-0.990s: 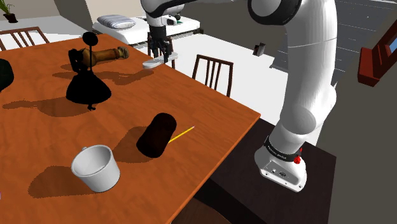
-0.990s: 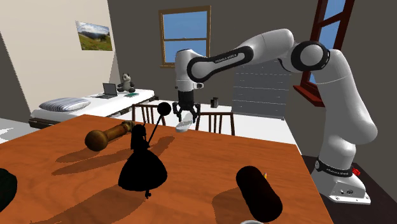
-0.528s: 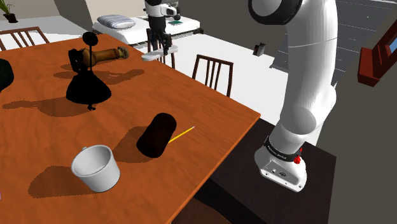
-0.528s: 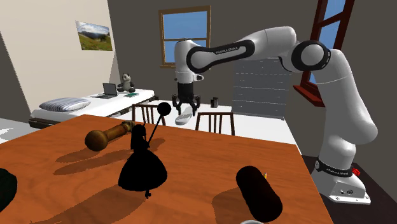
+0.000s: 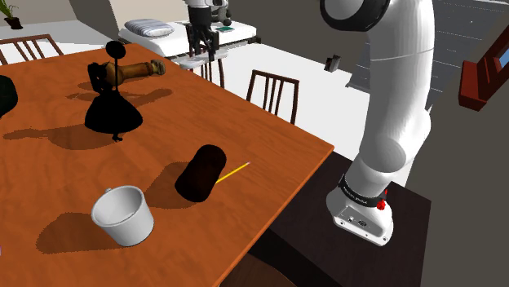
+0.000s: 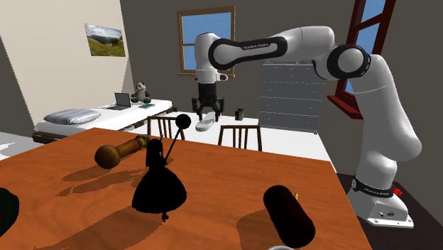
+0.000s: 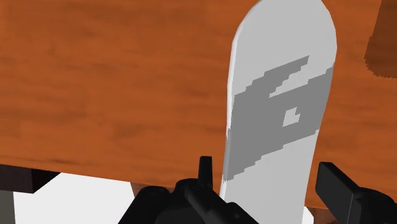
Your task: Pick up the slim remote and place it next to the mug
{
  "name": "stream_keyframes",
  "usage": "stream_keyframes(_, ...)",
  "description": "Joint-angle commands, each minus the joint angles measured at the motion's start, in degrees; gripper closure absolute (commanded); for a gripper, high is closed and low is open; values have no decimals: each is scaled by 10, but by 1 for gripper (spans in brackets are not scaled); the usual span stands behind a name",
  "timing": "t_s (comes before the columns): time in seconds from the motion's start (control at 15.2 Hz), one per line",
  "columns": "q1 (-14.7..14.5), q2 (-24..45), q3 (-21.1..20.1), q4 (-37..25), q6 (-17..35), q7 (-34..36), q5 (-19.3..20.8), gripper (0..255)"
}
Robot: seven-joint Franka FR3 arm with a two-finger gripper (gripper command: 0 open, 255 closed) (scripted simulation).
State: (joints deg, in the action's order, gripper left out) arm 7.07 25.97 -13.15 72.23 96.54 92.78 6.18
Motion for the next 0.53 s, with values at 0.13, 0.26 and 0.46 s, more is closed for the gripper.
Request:
stream_keyframes(0.13,-4,-81,-12,117,37,23,-14,255)
stream_keyframes(0.26,-9,-119,-18,171,53,37,-21,255)
stream_keyframes(0.46,-18,-172,-29,241,72,57,-33,255)
